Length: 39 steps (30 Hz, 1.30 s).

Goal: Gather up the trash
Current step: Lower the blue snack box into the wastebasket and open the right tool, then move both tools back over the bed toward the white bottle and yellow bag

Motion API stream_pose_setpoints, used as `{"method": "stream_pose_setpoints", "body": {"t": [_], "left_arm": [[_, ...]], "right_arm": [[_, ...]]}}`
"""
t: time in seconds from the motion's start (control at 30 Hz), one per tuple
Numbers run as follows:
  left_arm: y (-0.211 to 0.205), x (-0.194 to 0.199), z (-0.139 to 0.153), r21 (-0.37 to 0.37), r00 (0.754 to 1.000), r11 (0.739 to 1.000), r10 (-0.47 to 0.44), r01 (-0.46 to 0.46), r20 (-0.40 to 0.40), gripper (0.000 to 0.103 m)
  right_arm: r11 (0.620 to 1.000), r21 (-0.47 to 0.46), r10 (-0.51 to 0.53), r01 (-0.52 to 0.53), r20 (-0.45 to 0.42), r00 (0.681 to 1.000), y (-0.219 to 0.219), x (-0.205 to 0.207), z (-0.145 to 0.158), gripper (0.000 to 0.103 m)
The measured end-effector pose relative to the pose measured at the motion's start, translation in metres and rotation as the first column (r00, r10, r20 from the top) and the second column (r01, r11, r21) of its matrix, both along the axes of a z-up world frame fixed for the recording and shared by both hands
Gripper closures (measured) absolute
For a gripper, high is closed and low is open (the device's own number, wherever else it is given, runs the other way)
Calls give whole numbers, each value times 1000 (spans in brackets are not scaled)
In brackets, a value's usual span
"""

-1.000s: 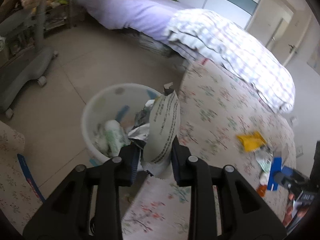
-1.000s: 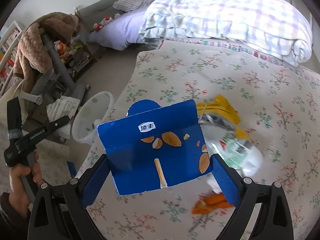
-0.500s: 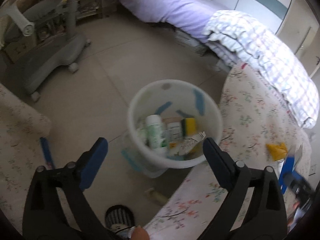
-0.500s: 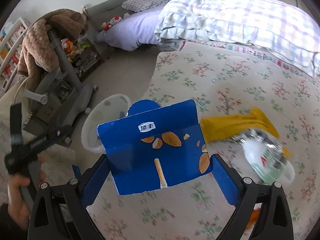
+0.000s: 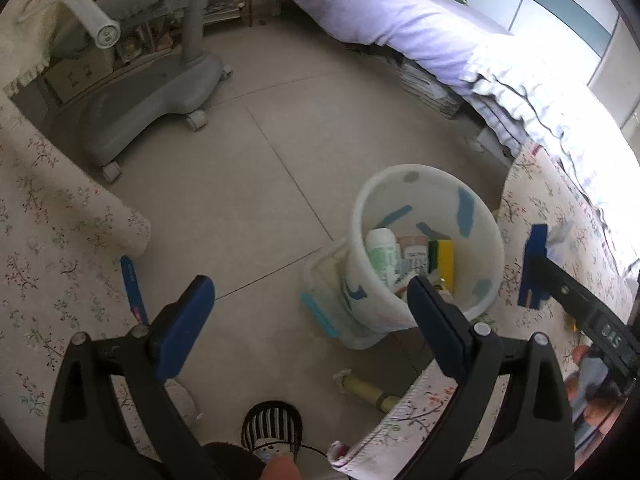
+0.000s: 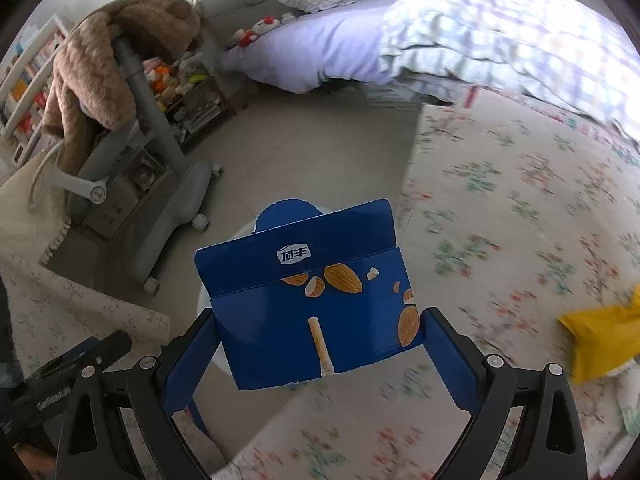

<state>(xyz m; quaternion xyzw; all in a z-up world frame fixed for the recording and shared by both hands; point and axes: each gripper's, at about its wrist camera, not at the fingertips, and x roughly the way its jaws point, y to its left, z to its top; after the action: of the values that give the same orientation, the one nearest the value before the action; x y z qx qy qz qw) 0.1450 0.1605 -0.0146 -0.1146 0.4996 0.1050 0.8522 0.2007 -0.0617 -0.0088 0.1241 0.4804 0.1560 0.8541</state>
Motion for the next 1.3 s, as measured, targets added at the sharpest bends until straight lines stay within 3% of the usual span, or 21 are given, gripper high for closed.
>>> {"method": "stream_pose_setpoints", "body": {"t": [0.27, 0.53, 0.7, 0.97, 1.3], "left_arm": [[21, -2, 2, -33, 998, 998, 57, -57, 4, 6], [23, -5, 3, -46, 998, 997, 70, -69, 6, 6], [12, -5, 8, -39, 999, 999, 33, -32, 19, 6], [-20, -7, 13, -28, 999, 999, -45, 46, 31, 6], [-72, -9, 15, 12, 985, 986, -169, 169, 38, 6]], "right_arm": [[1000, -18, 23, -23, 13, 1000, 28, 14, -7, 2], [999, -32, 10, -9, 31, 999, 17, 8, 0, 0], [999, -43, -25, 28, 70, 997, -7, -5, 15, 0], [992, -82, -92, 100, 97, 991, -81, -41, 34, 0], [982, -167, -88, 92, 33, 996, -161, -90, 27, 0]]}}
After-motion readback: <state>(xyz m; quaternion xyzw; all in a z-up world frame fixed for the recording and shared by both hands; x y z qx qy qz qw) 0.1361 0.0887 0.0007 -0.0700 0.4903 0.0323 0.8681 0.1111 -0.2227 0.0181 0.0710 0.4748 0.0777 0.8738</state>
